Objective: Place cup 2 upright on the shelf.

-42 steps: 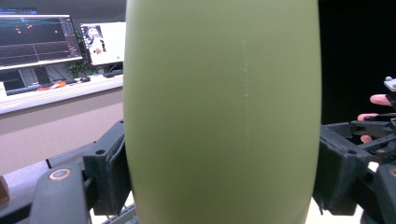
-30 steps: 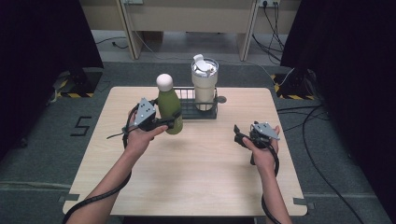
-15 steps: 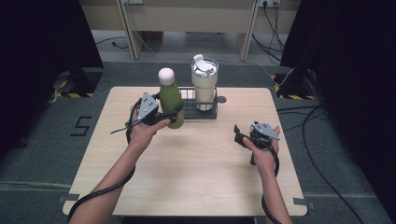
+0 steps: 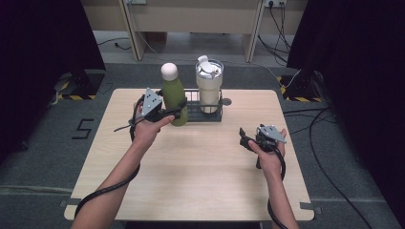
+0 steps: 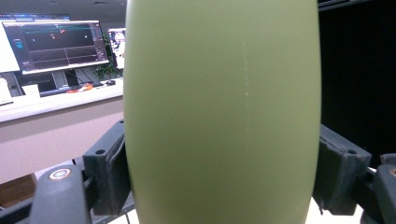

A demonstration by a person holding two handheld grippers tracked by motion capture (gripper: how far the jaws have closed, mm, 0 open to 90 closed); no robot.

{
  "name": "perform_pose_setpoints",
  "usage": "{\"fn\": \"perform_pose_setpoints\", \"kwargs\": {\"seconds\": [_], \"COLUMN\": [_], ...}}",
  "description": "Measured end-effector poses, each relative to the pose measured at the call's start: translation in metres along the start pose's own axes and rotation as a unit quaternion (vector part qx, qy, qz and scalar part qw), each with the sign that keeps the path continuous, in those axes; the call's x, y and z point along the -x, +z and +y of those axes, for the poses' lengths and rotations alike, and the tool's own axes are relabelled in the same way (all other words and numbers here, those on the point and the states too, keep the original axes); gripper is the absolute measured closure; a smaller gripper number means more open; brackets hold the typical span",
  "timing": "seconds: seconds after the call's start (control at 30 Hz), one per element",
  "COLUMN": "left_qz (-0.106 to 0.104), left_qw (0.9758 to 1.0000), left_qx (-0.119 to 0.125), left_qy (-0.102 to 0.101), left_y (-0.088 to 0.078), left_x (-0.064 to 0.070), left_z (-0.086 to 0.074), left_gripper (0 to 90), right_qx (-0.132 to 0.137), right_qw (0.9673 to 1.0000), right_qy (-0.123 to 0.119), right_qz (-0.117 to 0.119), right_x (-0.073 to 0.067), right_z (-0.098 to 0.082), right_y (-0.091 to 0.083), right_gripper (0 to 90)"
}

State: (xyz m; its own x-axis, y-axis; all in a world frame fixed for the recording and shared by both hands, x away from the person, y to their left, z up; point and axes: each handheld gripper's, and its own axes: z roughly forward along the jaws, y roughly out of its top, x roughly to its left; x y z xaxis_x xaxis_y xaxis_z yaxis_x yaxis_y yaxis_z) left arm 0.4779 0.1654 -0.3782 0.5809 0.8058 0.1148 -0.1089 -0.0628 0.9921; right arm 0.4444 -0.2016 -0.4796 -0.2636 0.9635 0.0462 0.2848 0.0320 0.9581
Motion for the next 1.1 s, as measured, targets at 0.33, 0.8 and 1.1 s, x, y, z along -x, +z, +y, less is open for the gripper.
{"fn": "perform_pose_setpoints", "kwargs": {"seconds": [0.33, 0.8, 1.1], "left_qz": [0.006, 0.015, 0.019], "left_qw": [1.0, 0.9999, 0.9998], "left_qx": [-0.001, -0.002, -0.002], "left_qy": [0.001, -0.002, -0.003], "left_y": [0.008, 0.02, 0.026], "left_x": [-0.005, -0.012, -0.014], "left_z": [0.002, 0.004, 0.005], "left_gripper": [20.6, 20.6, 20.6], "right_qx": [-0.001, -0.001, -0.002], "right_qw": [1.0, 1.0, 1.0], "right_qy": [0.002, 0.005, 0.004], "right_qz": [0.001, 0.001, 0.001], "right_x": [-0.001, 0.0, 0.001], "right_z": [0.0, -0.001, -0.001], "right_y": [0.0, 0.0, 0.0], "right_gripper": [15.1, 15.1, 15.1]}}
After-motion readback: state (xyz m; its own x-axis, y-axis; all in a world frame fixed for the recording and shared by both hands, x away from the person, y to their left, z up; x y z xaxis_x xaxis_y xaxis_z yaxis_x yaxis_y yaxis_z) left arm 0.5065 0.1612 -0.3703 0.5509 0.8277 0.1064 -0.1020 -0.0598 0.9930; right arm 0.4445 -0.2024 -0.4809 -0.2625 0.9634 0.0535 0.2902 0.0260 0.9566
